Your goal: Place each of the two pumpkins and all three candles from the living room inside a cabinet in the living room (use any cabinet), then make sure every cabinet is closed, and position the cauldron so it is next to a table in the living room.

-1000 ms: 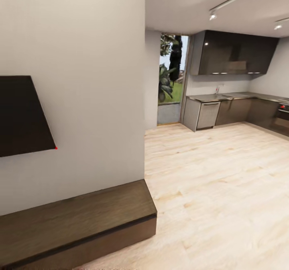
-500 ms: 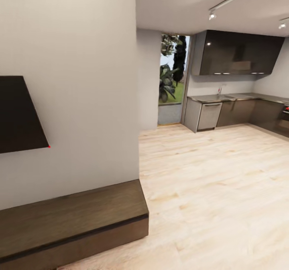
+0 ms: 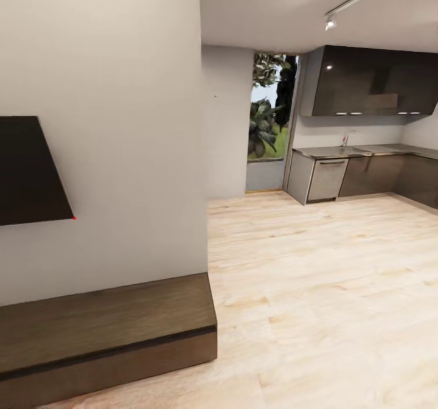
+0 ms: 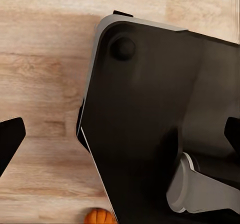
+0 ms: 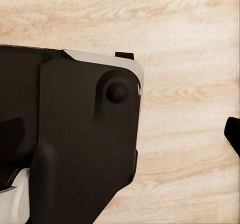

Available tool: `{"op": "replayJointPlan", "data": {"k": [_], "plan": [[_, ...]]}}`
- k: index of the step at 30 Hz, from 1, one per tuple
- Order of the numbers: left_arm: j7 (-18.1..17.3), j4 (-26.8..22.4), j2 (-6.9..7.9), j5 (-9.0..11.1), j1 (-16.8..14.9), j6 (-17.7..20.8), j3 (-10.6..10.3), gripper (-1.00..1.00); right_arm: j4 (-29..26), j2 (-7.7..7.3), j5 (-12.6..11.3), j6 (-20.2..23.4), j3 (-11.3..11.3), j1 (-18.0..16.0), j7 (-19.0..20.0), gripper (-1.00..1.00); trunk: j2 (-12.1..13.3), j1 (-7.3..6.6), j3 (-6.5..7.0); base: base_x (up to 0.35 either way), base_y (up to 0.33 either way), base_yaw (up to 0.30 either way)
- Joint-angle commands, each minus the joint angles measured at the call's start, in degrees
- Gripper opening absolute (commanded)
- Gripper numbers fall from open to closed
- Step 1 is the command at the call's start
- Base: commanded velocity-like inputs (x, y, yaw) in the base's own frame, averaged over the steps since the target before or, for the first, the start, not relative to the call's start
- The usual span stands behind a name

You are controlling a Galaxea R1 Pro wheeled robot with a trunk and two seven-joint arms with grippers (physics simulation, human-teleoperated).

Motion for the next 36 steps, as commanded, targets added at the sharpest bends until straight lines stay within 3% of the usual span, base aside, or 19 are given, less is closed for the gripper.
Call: {"op": "replayJointPlan", "data": {"k": [1, 16, 27, 36], "plan": [[0.03, 0.04, 0.0, 0.21, -0.04, -0.17, 0.05, 1.0, -0.03, -0.01, 0.5, 0.13, 0.01, -0.02, -0.04, 1.0, -0.1, 0.03, -0.1, 0.0, -0.302, 0.018], [0.03, 0.04, -0.01, 0.21, -0.04, -0.17, 0.06, 1.0, -0.02, 0.05, 0.51, 0.13, 0.06, -0.02, -0.07, 1.0, -0.1, 0.03, 0.3, 0.0, -0.265, 0.206], [0.03, 0.04, -0.01, 0.21, -0.04, -0.17, 0.06, 1.0, 0.0, 0.04, 0.51, 0.13, 0.06, -0.02, -0.07, 1.0, -0.1, 0.03, 0.65, 0.0, -0.025, 0.244], [0.03, 0.04, -0.01, 0.21, -0.04, -0.17, 0.07, 1.0, -0.01, 0.04, 0.55, 0.12, 0.06, -0.02, -0.03, 1.0, -0.1, 0.03, 0.67, 0.0, 0.138, 0.013]]}}
